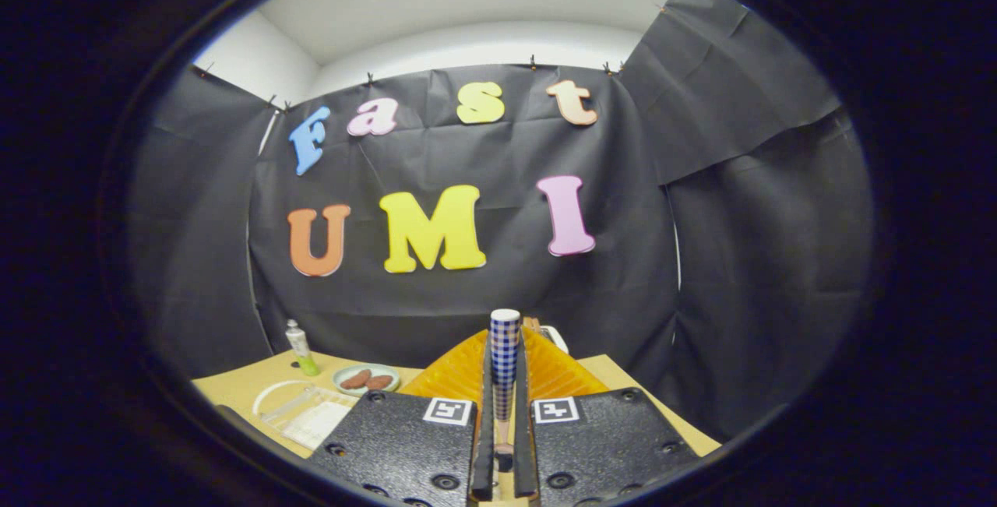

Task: Take the plate from the dish rack, then take the spoon from the basket and place it into the plate.

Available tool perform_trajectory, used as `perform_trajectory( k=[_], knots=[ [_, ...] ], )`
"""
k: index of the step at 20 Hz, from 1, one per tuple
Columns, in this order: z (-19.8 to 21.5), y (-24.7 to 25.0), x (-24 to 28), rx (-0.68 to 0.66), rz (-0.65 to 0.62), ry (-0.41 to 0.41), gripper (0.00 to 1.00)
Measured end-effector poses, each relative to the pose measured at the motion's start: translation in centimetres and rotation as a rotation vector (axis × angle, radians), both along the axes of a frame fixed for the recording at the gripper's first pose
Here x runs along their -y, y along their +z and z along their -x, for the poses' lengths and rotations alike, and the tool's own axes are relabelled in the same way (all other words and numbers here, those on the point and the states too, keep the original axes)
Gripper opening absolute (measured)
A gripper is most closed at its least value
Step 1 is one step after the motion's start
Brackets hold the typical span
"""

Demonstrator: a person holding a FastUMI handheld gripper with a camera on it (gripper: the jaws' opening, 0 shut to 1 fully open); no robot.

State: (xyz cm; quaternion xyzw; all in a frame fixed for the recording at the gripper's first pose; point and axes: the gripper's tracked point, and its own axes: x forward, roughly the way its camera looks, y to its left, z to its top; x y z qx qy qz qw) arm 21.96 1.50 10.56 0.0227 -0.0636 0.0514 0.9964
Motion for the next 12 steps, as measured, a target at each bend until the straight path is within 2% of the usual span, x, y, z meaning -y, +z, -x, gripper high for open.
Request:
perform_trajectory(
  k=[7,12],
  knots=[
    [10.2,1.3,-9.3,0.088,0.044,0.14,0.15],
    [15.1,-3.9,-16.8,0.111,0.165,0.233,0.15]
  ],
)
